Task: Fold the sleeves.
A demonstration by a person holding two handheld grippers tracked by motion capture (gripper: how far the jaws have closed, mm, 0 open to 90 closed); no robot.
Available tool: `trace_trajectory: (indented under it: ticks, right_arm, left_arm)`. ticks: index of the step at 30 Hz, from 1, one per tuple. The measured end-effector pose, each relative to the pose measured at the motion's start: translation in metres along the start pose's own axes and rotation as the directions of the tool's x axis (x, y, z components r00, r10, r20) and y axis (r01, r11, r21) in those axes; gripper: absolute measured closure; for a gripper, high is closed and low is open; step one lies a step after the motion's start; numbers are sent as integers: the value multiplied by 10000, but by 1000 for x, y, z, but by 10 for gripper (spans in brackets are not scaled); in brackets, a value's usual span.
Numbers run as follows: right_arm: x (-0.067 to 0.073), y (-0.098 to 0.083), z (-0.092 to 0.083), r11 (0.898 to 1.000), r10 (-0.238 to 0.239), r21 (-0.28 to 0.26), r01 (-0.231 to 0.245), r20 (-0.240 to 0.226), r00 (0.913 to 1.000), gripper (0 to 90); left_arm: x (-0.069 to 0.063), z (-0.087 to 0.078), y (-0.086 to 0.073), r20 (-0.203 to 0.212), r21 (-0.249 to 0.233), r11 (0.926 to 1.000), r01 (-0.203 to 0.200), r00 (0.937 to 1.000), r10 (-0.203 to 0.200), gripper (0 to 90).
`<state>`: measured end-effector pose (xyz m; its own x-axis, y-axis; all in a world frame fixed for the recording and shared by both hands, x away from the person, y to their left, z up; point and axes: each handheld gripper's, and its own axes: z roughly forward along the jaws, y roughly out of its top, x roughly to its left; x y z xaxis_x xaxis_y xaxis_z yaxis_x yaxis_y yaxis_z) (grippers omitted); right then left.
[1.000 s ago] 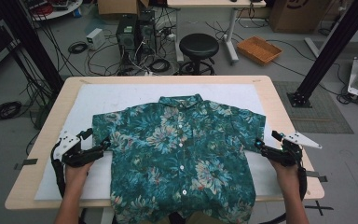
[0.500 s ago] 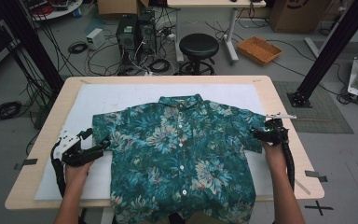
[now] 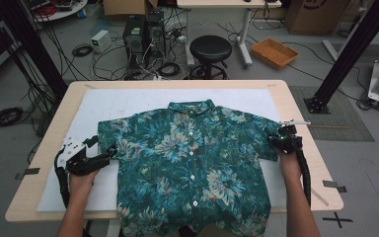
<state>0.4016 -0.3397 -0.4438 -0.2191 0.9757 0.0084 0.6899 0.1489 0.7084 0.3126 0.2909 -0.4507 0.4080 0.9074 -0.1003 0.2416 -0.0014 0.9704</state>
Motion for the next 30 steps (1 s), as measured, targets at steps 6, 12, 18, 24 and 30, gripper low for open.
trace_trajectory:
  ticks: [6,12,18,24,30]
  right_arm:
    - [9,10,-9,9977,-363,-578,354,-146,9992,887]
    - [32,36,-19,9887,-994,-1181,929,-505,9938,887]
    - [67,55,-14,9793,-1734,-1196,1633,-797,9816,885]
    - [98,66,-5,9711,-2247,-1112,2114,-1251,9664,870]
    - [110,71,-5,9608,-2366,-1954,1966,-2084,9490,699]
  left_arm:
    - [1,0,0,14,78,10000,-3,10000,3,195]
    - [1,0,0,13,94,10000,-34,10000,33,195]
    - [0,0,0,21,74,10000,-43,10000,42,195]
    - [0,1,0,43,90,10000,-11,10000,11,195]
    - [0,1,0,65,84,10000,-11,10000,10,195]
